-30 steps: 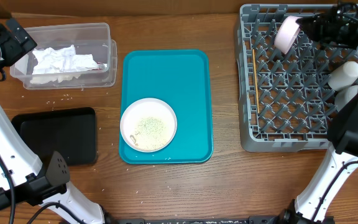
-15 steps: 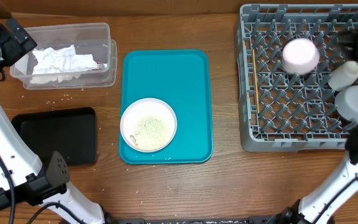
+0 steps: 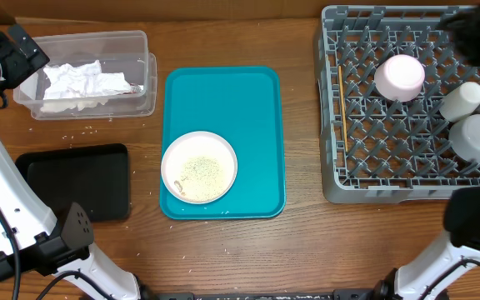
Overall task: Sort waste into correct bins and load items into the dishwasher
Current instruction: 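Open the right gripper and withdraw it to the rack's right edge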
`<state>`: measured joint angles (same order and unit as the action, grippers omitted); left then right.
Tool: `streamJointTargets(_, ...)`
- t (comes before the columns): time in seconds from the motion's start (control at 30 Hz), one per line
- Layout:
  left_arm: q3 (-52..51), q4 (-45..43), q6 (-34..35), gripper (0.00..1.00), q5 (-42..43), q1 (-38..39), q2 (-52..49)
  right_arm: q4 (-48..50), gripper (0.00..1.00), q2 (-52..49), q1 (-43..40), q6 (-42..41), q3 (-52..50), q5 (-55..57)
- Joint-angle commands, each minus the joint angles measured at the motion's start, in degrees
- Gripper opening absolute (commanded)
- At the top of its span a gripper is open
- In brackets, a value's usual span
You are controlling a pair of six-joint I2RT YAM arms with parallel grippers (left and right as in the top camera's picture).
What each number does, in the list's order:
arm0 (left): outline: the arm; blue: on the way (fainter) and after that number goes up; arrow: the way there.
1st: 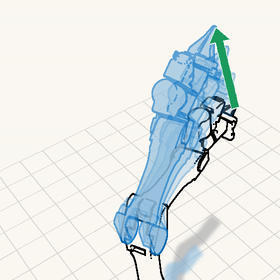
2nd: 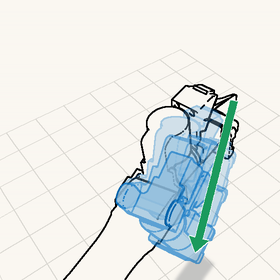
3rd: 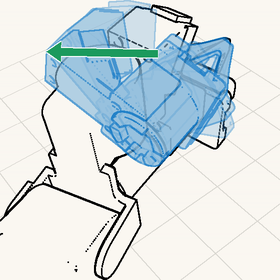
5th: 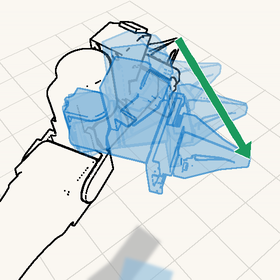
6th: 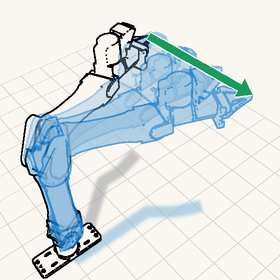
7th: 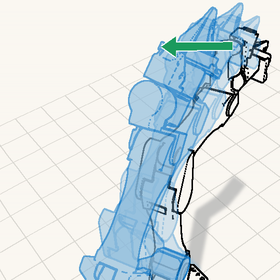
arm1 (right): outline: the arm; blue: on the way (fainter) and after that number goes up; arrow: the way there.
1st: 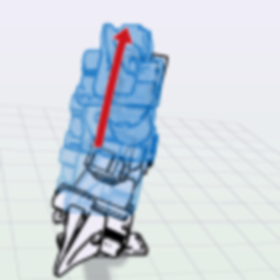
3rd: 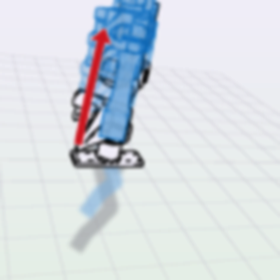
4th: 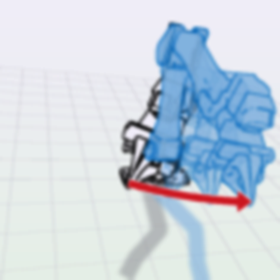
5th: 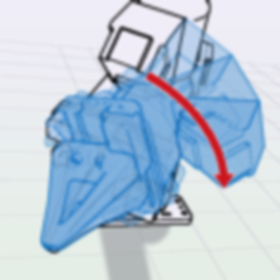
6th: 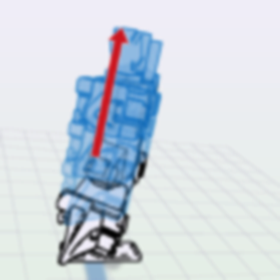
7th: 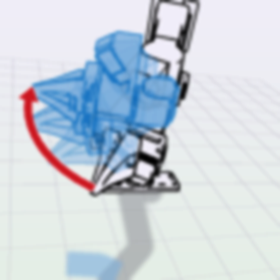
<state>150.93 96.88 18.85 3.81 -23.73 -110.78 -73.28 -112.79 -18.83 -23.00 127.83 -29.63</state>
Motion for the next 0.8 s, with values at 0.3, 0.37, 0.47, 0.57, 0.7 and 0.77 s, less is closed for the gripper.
streamJointTargets(0.3, -0.2, -0.1, -1.1, 1.00, -0.4, -0.2, 0.2, -7.3, 0.77, -2.9, 39.6, 8.1, -0.3, 25.4)
streamJointTargets(0.37, -0.2, -0.1, -1.1, 1.00, -0.4, -0.2, 0.2, -7.2, 0.84, -3.7, 43.8, 7.7, -0.3, 28.4)
streamJointTargets(0.47, -0.2, -0.1, -1.1, 1.00, -0.4, -0.2, 0.2, -6.4, 0.90, -3.7, 48.6, 3.1, -0.1, 32.0)
streamJointTargets(0.57, -0.2, -0.1, -1.1, 1.00, -0.4, -0.1, 0.2, -6.9, 0.93, -2.8, 48.9, 1.7, 0.5, 31.3)
streamJointTargets(0.7, -0.2, -0.1, -1.1, 1.00, -0.4, -0.1, 0.2, -9.0, 1.00, -0.4, 47.2, 2.0, 0.5, 31.1)
streamJointTargets(0.77, -0.2, -0.1, -1.1, 1.00, -0.4, -0.1, 0.2, -9.7, 1.00, 1.1, 45.3, 2.0, 0.5, 31.1)
